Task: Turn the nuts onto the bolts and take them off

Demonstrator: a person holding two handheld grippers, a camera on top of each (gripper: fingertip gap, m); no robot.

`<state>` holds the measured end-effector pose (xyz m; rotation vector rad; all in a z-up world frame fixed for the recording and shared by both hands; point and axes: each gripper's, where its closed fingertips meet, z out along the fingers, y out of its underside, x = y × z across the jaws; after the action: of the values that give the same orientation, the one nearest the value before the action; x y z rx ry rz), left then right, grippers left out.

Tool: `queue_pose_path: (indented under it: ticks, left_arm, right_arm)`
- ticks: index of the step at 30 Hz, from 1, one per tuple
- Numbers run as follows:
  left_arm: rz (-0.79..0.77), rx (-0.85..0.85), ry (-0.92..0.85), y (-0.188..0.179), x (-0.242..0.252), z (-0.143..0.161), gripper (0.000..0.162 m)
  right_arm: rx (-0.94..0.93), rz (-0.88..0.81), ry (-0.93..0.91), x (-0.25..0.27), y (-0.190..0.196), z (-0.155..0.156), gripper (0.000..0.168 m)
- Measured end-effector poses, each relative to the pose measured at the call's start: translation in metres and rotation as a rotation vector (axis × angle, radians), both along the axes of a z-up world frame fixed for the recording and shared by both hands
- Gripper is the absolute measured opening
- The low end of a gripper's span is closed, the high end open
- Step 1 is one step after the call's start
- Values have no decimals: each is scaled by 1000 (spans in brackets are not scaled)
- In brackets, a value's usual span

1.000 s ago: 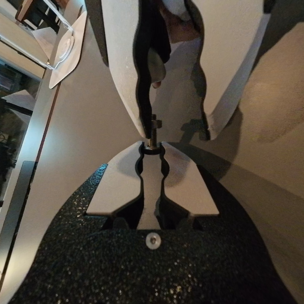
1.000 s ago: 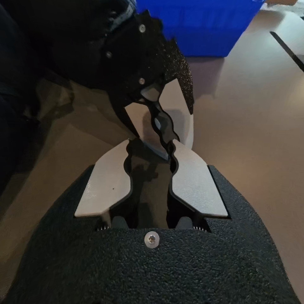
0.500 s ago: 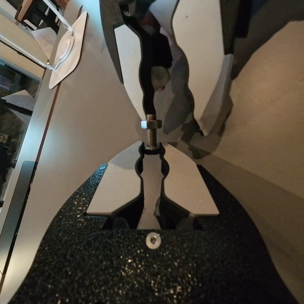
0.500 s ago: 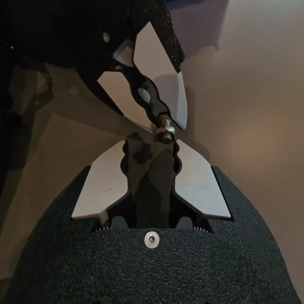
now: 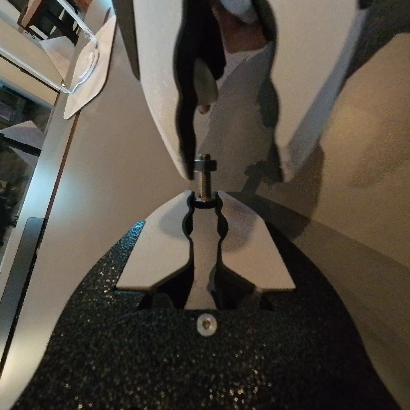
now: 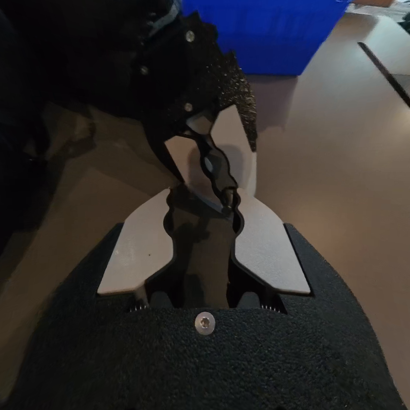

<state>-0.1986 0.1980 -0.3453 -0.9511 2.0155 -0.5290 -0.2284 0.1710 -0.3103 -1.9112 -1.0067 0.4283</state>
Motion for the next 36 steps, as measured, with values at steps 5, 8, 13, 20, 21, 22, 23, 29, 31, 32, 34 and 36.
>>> queue_pose_path:
  ticks: [5,8,13,20,21,22,23,29,31,32,34,36]
  left_arm:
    - [-1,5,1,0,0,0,17]
    - [-1,4,0,0,0,0,17]
    - [-2,8,1,0,0,-1,17]
    - [-8,17,3,-1,0,-1,17]
    - [-10,20,2,-2,-1,-1,17]
    - [-12,21,2,-2,-1,-1,17]
    - [-13,21,2,-2,-1,-1,17]
    - [-4,-13,2,-2,-1,-1,17]
    - [-3,-16,2,-1,-1,-1,17]
    - [-4,-14,2,-1,-1,-1,17]
    - [-4,-8,3,-1,-1,-1,17]
    - [-5,-5,3,-1,-1,-1,17]
  right_arm:
    - [-144,-131,-33,31,4,-19,56]
    - [-269,-115,-36,29,-3,-37,57]
    - [-250,-61,-22,14,-4,-36,56]
    - [-139,-50,8,6,2,-21,60]
    - [-120,-46,6,5,2,-19,61]
    - [-104,-40,2,4,2,-17,62]
    - [-86,-32,2,2,2,-15,63]
    - [-10,32,-14,-4,-4,-4,54]
    - [-5,-39,-39,10,2,-5,54]
    - [-27,-68,-43,17,4,-7,55]
    - [-100,-109,-51,26,5,-17,57]
    - [-178,-114,-61,29,2,-29,58]
